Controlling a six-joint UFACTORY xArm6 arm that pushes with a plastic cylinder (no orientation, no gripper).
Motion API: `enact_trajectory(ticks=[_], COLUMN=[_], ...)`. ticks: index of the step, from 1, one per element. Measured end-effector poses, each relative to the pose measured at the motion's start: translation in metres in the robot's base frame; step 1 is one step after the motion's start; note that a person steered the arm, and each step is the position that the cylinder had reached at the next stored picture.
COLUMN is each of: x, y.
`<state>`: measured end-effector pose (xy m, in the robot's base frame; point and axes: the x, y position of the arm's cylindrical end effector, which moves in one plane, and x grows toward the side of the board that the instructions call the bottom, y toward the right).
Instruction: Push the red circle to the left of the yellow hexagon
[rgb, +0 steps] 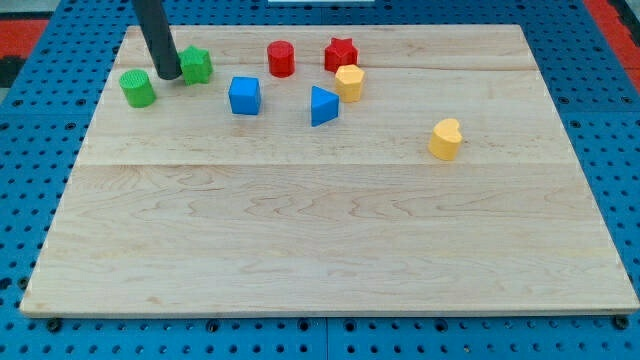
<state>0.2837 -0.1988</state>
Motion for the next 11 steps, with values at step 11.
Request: enact_trajectory(ticks=[11], x=[0.029], y=[-0.106])
